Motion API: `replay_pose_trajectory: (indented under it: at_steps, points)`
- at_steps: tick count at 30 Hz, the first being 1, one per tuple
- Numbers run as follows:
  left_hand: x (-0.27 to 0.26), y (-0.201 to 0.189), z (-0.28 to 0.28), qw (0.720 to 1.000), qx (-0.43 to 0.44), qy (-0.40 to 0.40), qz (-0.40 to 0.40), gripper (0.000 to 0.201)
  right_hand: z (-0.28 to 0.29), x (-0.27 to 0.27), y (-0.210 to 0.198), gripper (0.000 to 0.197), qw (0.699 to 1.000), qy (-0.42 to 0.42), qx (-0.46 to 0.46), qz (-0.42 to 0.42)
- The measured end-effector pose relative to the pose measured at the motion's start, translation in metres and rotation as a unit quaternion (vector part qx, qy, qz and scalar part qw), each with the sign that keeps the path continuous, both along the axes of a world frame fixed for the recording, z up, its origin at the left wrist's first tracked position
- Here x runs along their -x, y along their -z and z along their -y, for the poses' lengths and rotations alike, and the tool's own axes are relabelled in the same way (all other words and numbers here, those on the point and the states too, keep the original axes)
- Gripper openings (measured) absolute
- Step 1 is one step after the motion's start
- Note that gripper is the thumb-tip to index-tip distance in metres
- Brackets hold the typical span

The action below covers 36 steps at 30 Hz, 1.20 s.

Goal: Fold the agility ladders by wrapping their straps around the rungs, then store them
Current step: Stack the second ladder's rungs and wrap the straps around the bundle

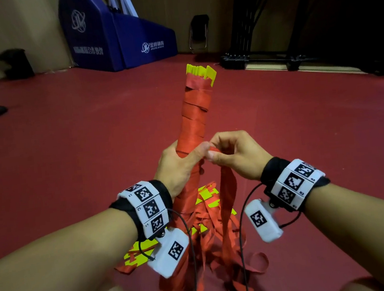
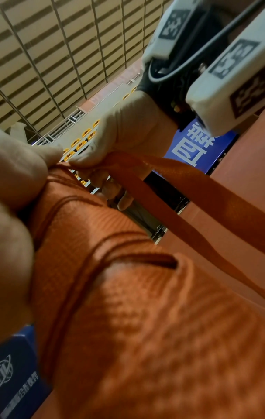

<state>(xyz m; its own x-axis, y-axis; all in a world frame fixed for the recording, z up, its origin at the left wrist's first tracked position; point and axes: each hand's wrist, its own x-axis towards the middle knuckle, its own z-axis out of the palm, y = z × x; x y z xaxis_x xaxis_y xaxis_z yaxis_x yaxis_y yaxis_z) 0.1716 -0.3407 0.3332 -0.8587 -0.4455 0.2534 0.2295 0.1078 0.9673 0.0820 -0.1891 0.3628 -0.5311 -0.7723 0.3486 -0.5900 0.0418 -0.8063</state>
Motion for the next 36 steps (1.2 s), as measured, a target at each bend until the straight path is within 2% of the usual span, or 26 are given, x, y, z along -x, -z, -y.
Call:
replay_pose_trajectory:
  at_steps: [2, 4, 7, 10, 14, 16, 20, 27, 32, 36]
  points:
    - [-0.001, 0.002, 0.001, 1.0, 0.019, 0.012, 0.004, 0.062, -0.001, 0.001, 0.0, 0.022, 1.0, -0.02, -0.019, 0.005]
    - [0.001, 0.006, 0.004, 0.999, 0.021, 0.022, 0.013, 0.077, -0.002, 0.004, 0.001, 0.017, 0.999, -0.027, -0.037, 0.002]
    - [0.005, 0.01, 0.008, 0.999, 0.001, 0.021, 0.027, 0.086, -0.002, 0.008, 0.001, 0.021, 0.997, -0.008, -0.069, -0.032]
    - [0.007, 0.011, 0.006, 0.999, -0.022, 0.019, 0.017, 0.074, -0.001, 0.01, 0.002, 0.018, 0.991, 0.022, -0.114, -0.073]
    - [0.006, 0.007, 0.002, 0.998, -0.052, 0.038, 0.008, 0.027, 0.0, 0.01, 0.004, 0.02, 0.988, 0.044, -0.118, -0.088]
    - [0.005, 0.005, 0.001, 0.997, -0.062, 0.046, 0.007, 0.015, 0.001, 0.008, 0.005, 0.022, 0.99, 0.046, -0.104, -0.079]
    - [0.008, 0.007, 0.004, 0.993, -0.112, 0.044, 0.005, 0.038, 0.001, 0.009, 0.004, 0.022, 0.991, 0.064, -0.088, -0.083]
    - [0.011, 0.012, 0.009, 0.992, -0.114, 0.047, 0.03, 0.018, 0.003, 0.013, 0.002, 0.03, 0.966, 0.06, -0.152, -0.198]
    - [0.012, 0.02, 0.014, 0.992, -0.096, 0.05, 0.06, 0.015, 0.002, 0.008, 0.005, 0.021, 0.958, 0.036, -0.216, -0.184]
    - [0.011, 0.021, 0.007, 0.989, -0.091, 0.076, 0.089, 0.022, 0.007, 0.005, 0.014, 0.017, 0.96, 0.069, -0.221, -0.161]
